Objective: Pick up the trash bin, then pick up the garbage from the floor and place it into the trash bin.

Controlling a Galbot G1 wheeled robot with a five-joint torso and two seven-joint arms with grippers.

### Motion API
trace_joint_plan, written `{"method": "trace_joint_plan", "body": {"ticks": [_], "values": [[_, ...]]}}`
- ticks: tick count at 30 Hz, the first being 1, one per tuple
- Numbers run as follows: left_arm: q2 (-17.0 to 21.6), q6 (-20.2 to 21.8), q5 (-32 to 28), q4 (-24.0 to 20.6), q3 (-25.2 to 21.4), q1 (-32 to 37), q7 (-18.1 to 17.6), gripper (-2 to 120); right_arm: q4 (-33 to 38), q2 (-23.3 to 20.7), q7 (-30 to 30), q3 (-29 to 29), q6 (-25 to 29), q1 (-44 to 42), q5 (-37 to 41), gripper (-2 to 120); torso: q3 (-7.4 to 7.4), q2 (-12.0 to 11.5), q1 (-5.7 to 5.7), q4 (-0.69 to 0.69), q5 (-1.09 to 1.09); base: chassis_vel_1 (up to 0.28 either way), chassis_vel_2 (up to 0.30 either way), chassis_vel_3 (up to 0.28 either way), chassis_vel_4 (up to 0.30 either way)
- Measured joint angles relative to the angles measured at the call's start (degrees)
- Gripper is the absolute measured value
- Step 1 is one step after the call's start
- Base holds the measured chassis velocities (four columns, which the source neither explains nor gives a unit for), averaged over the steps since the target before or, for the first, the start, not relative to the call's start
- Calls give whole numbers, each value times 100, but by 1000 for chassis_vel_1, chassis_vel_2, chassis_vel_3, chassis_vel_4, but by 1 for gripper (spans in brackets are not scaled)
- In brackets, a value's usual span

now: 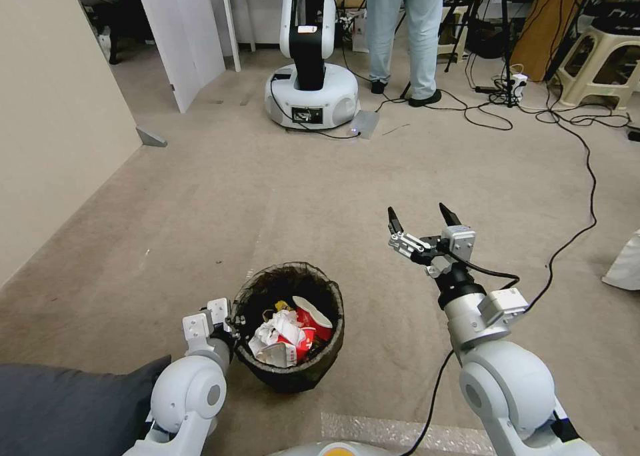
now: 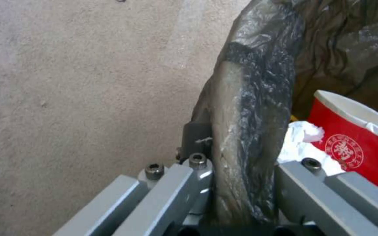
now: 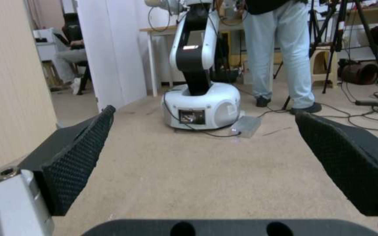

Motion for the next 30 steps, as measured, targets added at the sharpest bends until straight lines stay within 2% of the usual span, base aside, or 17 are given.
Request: {"method": "trace_joint_plan", "body": {"ticks": [2, 3, 6, 7, 9, 12, 14, 15, 18, 19, 26, 30], "values": [[-4, 0, 8, 13, 19, -5, 3, 9, 9, -3, 0, 7, 2, -8, 1, 100, 0, 0, 0, -1, -2, 0, 0, 0, 0], [-4, 0, 8, 13, 19, -5, 3, 9, 9, -3, 0, 7, 2, -8, 1, 100, 0, 0, 0, -1, -2, 0, 0, 0, 0], [-9, 1, 7, 12, 40, -15, 19, 24, 12, -6, 1, 15, 3, -6, 4, 100, 0, 0, 0, -2, -3, 0, 0, 0, 0], [-9, 1, 7, 12, 40, -15, 19, 24, 12, -6, 1, 15, 3, -6, 4, 100, 0, 0, 0, -2, -3, 0, 0, 0, 0], [-9, 4, 4, -7, 49, -22, 36, 35, 13, -7, 1, 15, 3, -5, 5, 100, 0, 0, 0, -2, -3, 0, 0, 0, 0], [-9, 7, 4, -32, 59, -22, 44, 42, 13, -4, 1, 12, 3, -7, 5, 100, 1, 0, 0, -2, -4, 0, 0, 0, 0], [-8, 9, 46, -119, 62, -17, 91, 53, 13, 2, 1, 0, 3, -10, 2, 100, 0, 0, 0, -2, -2, 0, 0, 0, 0], [-8, 9, 46, -119, 62, -17, 91, 53, 13, 2, 1, 0, 3, -10, 2, 100, 0, 0, 0, -2, -2, 0, 0, 0, 0], [-2, 9, 96, -211, 62, -20, 101, 67, 12, 5, 1, -22, 3, -4, -5, 100, 0, 0, 0, -1, -1, 0, 0, 0, 0], [-2, 9, 96, -211, 62, -20, 101, 67, 12, 5, 1, -22, 3, -4, -5, 100, 0, 0, 0, -1, -1, 0, 0, 0, 0], [27, 9, 97, -358, 9, -25, 101, 96, 6, 1, 1, -31, -15, 16, -5, 100, 1, 0, 0, -1, -1, 0, 0, 0, 0], [37, 9, 89, -418, -25, -26, 101, 99, 5, -1, 0, -34, -18, 17, -4, 100, 0, 0, 0, -1, -1, 0, 0, 0, 0]]}}
